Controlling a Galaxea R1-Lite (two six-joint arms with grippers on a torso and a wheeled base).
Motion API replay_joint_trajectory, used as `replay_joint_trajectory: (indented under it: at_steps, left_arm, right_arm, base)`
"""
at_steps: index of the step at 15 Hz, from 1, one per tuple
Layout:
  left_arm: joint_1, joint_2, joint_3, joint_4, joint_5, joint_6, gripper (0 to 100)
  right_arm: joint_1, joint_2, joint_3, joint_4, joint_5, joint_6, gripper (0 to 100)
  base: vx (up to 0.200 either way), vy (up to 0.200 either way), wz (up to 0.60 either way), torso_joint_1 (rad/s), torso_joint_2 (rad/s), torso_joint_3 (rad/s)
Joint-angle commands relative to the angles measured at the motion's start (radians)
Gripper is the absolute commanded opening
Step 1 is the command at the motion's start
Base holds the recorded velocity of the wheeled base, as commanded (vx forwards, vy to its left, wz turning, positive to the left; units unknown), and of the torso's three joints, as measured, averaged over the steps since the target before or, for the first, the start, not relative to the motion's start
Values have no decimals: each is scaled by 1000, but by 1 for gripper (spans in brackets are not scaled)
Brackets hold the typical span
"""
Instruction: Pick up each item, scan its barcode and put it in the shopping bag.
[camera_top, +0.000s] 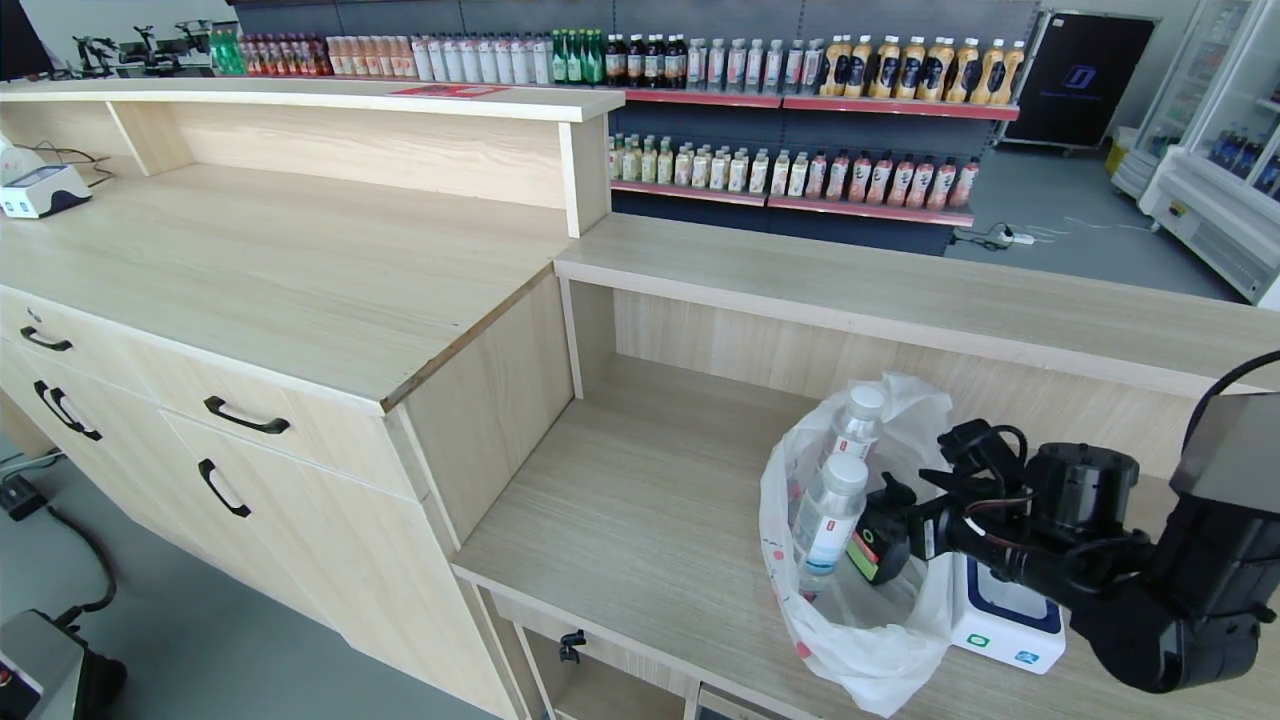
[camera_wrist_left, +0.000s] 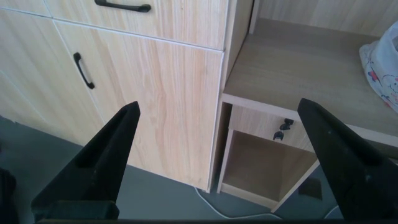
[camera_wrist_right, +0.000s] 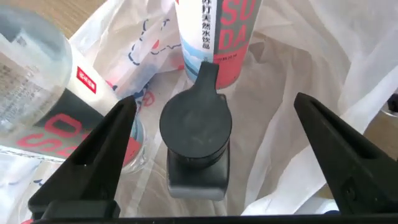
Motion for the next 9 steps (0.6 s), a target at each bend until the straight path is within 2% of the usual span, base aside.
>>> replay_joint_trajectory:
  at_steps: [1,3,6,9]
  left_arm:
    - [0,1,0,0,0,-1,100]
    - [0,1,0,0,0,-1,100]
    - [0,1,0,0,0,1,100]
    - [0,1,0,0,0,-1,100]
  right_arm:
    - [-2,-230,3,115,1,-4,100]
    - [-2,-451,25,276,1,-9,100]
    - [-3,-687,48,422,-2,-34,100]
    - [-42,-850,32,517,3,-139,100]
  base:
    - [0,0,0,0,0,0]
    - [0,0,0,0,0,0]
    - [0,0,0,0,0,0]
    - [0,0,-600,-2,-1,1]
